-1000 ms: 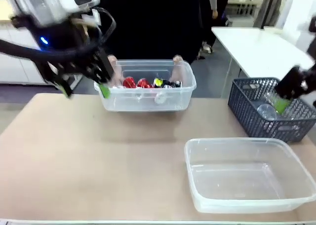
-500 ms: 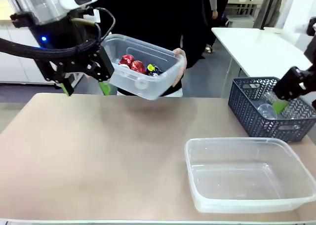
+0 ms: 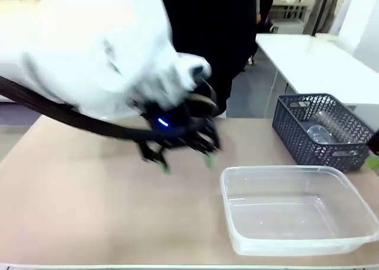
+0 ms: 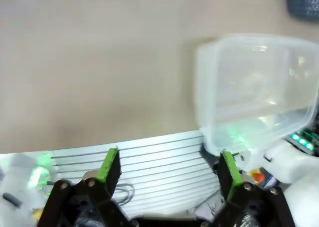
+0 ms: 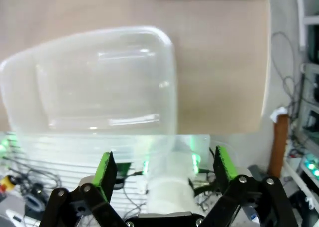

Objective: Sort the waste into each basket.
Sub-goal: Pick up the Organizing box on the right side of the table and lift it.

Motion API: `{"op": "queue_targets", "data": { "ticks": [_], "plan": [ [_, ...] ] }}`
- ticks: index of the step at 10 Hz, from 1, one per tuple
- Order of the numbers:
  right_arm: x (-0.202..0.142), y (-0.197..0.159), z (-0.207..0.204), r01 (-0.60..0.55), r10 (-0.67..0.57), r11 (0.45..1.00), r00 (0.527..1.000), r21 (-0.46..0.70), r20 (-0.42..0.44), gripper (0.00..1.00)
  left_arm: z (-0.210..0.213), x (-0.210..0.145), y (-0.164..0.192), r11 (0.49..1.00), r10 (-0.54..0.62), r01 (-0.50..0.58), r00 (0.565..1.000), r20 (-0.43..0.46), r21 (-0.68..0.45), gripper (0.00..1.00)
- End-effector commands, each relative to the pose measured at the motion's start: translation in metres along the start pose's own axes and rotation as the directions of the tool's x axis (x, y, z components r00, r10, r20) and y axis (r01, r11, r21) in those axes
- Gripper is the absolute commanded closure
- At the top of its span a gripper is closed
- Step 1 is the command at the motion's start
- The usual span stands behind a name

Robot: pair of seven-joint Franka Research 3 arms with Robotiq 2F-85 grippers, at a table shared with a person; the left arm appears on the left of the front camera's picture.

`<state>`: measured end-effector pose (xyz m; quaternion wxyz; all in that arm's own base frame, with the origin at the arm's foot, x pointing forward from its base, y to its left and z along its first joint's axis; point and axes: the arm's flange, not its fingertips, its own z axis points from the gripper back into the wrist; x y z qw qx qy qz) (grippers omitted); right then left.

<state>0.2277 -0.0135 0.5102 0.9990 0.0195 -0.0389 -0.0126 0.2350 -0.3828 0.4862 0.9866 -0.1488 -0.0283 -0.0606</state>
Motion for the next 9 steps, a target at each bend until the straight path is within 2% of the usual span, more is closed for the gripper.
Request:
{"op": "queue_targets", "data": {
  "ticks": [1, 2, 3, 4, 6, 7, 8, 9],
  "plan": [
    [-0.028, -0.035, -0.094, -0.014, 0.014, 1.000, 1.000, 0.004, -0.001, 0.00, -0.040, 0.024, -0.041, 0.998, -0.063, 0.063, 0.997, -0.034, -0.006, 0.00],
    [-0.025, -0.041, -0.109, -0.025, 0.025, 0.999, 1.000, 0.026, -0.010, 0.00, -0.069, 0.025, -0.054, 0.997, -0.050, 0.053, 0.998, -0.047, 0.059, 0.00],
    [-0.021, -0.042, -0.117, 0.011, -0.010, 0.998, 1.000, 0.056, -0.018, 0.00, -0.083, 0.026, -0.055, 0.994, -0.011, 0.020, 0.997, -0.079, 0.112, 0.00],
    [0.012, -0.037, -0.015, 0.012, -0.012, 1.000, 0.999, 0.019, -0.031, 0.00, -0.056, 0.000, -0.043, 0.998, -0.065, 0.064, 0.997, -0.050, -0.011, 0.00],
    [0.012, -0.037, -0.015, 0.012, -0.012, 1.000, 0.999, 0.019, -0.031, 0.00, -0.056, 0.000, -0.043, 0.998, -0.065, 0.064, 0.997, -0.050, -0.011, 0.00],
    [0.021, -0.043, -0.023, 0.018, -0.017, 0.999, 0.999, 0.029, -0.042, 0.00, -0.078, 0.011, -0.049, 0.998, -0.061, 0.063, 0.995, -0.079, 0.019, 0.00],
    [0.033, -0.033, -0.057, 0.006, -0.005, 1.000, 0.996, 0.013, -0.087, 0.00, -0.095, 0.010, -0.053, 0.997, -0.042, 0.046, 0.997, -0.067, 0.066, 0.00],
    [0.037, -0.032, -0.081, 0.017, -0.017, 1.000, 0.994, 0.005, -0.105, 0.00, -0.108, 0.013, -0.053, 0.997, -0.013, 0.022, 0.994, -0.108, 0.080, 0.00]
  ]
}}
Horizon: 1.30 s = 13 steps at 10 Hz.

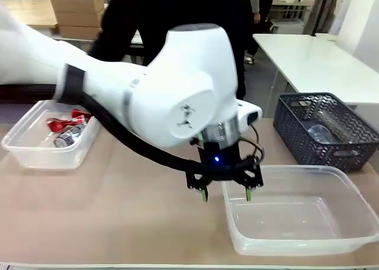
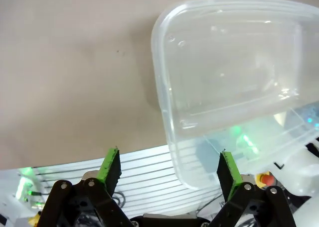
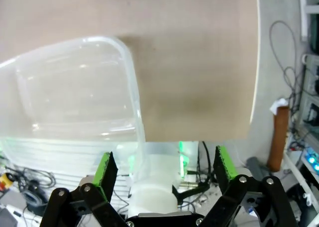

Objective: Sort the waste into each basket.
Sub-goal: Pick up the Organizing box on the right side of the table and lift it.

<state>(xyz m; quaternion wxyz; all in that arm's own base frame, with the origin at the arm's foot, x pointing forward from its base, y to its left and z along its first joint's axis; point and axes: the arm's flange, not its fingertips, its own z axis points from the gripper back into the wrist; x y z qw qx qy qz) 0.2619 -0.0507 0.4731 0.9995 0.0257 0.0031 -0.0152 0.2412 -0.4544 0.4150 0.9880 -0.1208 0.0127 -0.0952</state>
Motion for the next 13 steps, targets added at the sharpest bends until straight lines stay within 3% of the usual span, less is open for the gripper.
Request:
{"op": "queue_targets", "data": {
  "ticks": [1, 4, 11, 12, 13],
  "plan": [
    [0.009, 0.004, -0.062, 0.010, -0.009, 1.000, 0.999, 0.018, -0.043, 0.00, -0.031, 0.007, -0.005, 0.997, 0.066, -0.064, 0.997, -0.044, 0.052, 0.00],
    [0.003, 0.005, -0.115, 0.016, -0.015, 1.000, 0.986, 0.010, -0.169, 0.00, -0.055, 0.014, -0.002, 0.991, 0.120, -0.115, 0.990, -0.076, 0.075, 0.00],
    [-0.019, 0.014, -0.164, 0.018, -0.003, 0.997, 0.975, 0.069, -0.220, 0.00, -0.064, 0.021, -0.003, 0.987, 0.149, -0.145, 0.987, -0.054, 0.067, 0.00],
    [-0.019, 0.018, -0.171, 0.013, 0.030, 0.987, 0.963, 0.158, -0.268, 0.00, -0.066, 0.022, -0.003, 0.987, 0.150, -0.146, 0.987, -0.056, 0.062, 0.00],
    [-0.020, 0.011, -0.162, 0.044, -0.002, 0.987, 0.966, 0.156, -0.259, 0.00, -0.067, 0.022, -0.003, 0.988, 0.148, -0.144, 0.987, -0.060, 0.063, 0.00]
  ]
}}
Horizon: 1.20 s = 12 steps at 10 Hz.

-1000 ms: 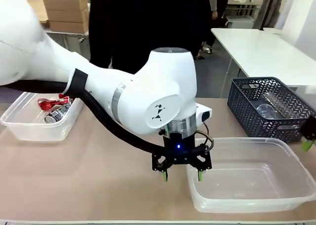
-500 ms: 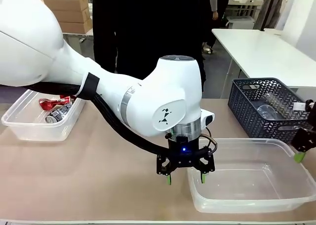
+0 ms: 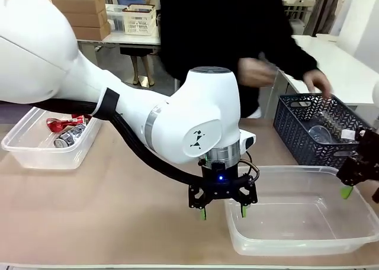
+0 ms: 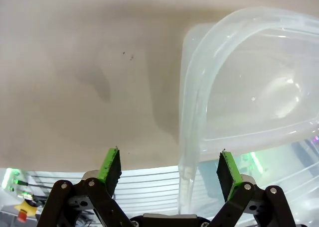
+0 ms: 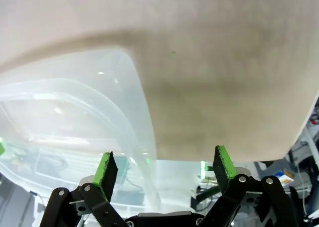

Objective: Sort the waste into each basket.
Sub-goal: Pick up the Organizing box on the right side of the table and lift it.

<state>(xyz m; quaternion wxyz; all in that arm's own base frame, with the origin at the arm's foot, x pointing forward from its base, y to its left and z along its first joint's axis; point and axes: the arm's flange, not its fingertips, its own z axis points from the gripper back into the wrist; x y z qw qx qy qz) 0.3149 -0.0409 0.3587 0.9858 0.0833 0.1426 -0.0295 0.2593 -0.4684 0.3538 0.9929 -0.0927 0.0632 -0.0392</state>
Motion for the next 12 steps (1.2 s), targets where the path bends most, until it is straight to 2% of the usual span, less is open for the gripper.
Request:
{"op": "queue_targets", "data": {
  "ticks": [1, 4, 5, 6, 7, 8, 9, 10, 11, 12],
  "plan": [
    [-0.063, -0.008, -0.055, -0.018, 0.016, 0.999, 0.999, 0.051, 0.035, 0.00, -0.006, 0.002, -0.008, 1.000, 0.020, -0.020, 1.000, 0.023, 0.011, 0.00],
    [-0.053, 0.006, -0.082, -0.035, 0.036, 0.999, 0.999, 0.032, -0.038, 0.00, -0.009, 0.003, -0.009, 1.000, 0.016, -0.015, 0.999, 0.029, -0.010, 0.00],
    [-0.054, 0.009, -0.082, -0.028, 0.028, 1.000, 0.999, 0.008, -0.020, 0.00, -0.009, 0.005, -0.007, 1.000, 0.018, -0.018, 1.000, 0.022, -0.004, 0.00],
    [-0.057, 0.009, -0.078, -0.031, 0.031, 0.999, 0.999, 0.013, 0.014, 0.00, -0.008, 0.005, -0.006, 1.000, 0.015, -0.015, 1.000, 0.024, -0.001, 0.32],
    [-0.060, 0.009, -0.074, -0.036, 0.036, 0.999, 0.999, -0.006, 0.027, 0.58, -0.008, 0.005, -0.006, 1.000, 0.016, -0.016, 1.000, 0.021, -0.001, 0.60],
    [-0.062, 0.010, -0.072, -0.034, 0.034, 0.999, 0.999, -0.022, 0.026, 0.58, -0.007, 0.004, -0.006, 1.000, 0.013, -0.013, 1.000, 0.026, -0.008, 0.92],
    [-0.062, 0.011, -0.073, -0.032, 0.033, 0.999, 0.999, -0.030, 0.024, 1.00, -0.007, 0.004, -0.006, 1.000, 0.012, -0.012, 1.000, 0.029, -0.011, 1.00],
    [-0.062, 0.011, -0.073, -0.030, 0.031, 0.999, 0.999, -0.035, 0.028, 0.65, -0.007, 0.003, -0.007, 1.000, 0.008, -0.008, 0.999, 0.033, -0.007, 1.00],
    [-0.062, 0.012, -0.073, -0.024, 0.025, 0.999, 0.999, -0.045, 0.034, 1.00, -0.004, 0.001, -0.007, 1.000, 0.006, -0.006, 0.999, 0.045, -0.002, 1.00],
    [-0.063, 0.012, -0.072, -0.020, 0.022, 0.999, 0.999, -0.049, 0.041, 1.00, -0.002, 0.001, -0.007, 1.000, 0.006, -0.006, 0.999, 0.053, -0.003, 0.96]
  ]
}}
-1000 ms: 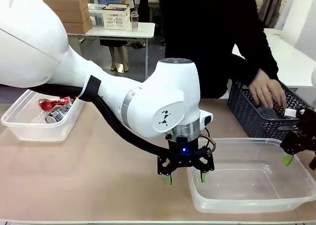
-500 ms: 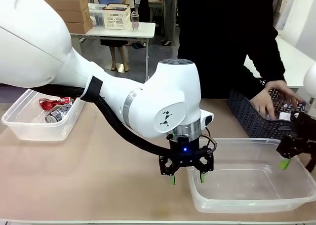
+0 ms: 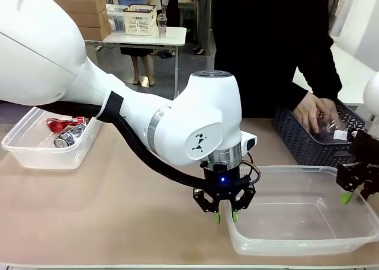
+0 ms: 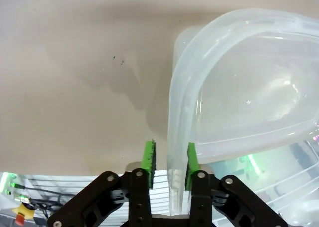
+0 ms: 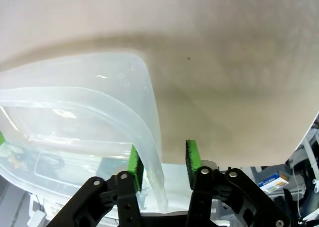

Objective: Sort the waste into each basket.
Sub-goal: Pick up the Organizing box on the right side of the table and lift it.

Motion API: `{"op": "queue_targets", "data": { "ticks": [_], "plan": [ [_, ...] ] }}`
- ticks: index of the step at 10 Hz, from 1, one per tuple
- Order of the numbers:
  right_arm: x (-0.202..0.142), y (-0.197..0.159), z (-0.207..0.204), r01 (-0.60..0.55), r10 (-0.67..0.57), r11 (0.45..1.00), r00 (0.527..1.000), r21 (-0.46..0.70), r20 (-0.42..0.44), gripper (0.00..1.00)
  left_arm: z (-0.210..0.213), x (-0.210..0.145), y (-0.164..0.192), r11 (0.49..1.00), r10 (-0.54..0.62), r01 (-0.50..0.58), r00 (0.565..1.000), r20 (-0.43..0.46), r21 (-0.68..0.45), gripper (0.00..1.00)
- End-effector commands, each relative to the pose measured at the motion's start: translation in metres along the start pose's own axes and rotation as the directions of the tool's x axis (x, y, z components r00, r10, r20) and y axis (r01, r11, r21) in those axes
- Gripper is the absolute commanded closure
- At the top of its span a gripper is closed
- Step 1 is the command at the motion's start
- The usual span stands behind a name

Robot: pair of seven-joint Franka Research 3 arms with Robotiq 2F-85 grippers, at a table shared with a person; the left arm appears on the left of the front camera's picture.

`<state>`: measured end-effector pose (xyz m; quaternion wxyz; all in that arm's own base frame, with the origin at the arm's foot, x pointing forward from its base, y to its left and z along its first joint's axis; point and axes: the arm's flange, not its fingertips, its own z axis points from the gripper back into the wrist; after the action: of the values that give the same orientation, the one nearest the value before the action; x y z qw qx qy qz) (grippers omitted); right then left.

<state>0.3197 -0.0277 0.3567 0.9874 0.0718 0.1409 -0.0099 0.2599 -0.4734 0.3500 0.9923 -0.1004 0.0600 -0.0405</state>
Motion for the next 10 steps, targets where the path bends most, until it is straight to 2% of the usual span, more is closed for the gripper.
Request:
{"op": "queue_targets", "data": {
  "ticks": [1, 5, 7, 8, 10],
  "plan": [
    [-0.069, 0.003, -0.069, 0.019, -0.018, 1.000, 0.999, -0.023, 0.041, 1.00, 0.004, -0.001, -0.002, 1.000, 0.010, -0.010, 0.999, 0.050, 0.011, 1.00],
    [-0.069, 0.003, -0.068, 0.028, -0.027, 0.999, 0.999, -0.045, 0.034, 1.00, 0.007, -0.004, -0.001, 1.000, -0.004, 0.004, 0.999, 0.054, 0.007, 1.00],
    [-0.074, 0.009, -0.054, 0.061, -0.061, 0.996, 0.998, -0.059, -0.002, 1.00, 0.020, -0.010, 0.008, 1.000, -0.024, 0.025, 0.999, 0.044, -0.019, 1.00],
    [-0.079, 0.017, -0.036, 0.095, -0.097, 0.993, 0.995, -0.072, -0.028, 1.00, 0.033, -0.019, 0.018, 1.000, -0.021, 0.022, 0.998, 0.051, -0.011, 1.00],
    [-0.097, 0.048, 0.020, 0.085, -0.087, 0.993, 0.996, -0.080, -0.019, 1.00, 0.084, -0.046, 0.059, 0.999, 0.011, -0.010, 0.999, 0.046, -0.035, 1.00]
  ]
}}
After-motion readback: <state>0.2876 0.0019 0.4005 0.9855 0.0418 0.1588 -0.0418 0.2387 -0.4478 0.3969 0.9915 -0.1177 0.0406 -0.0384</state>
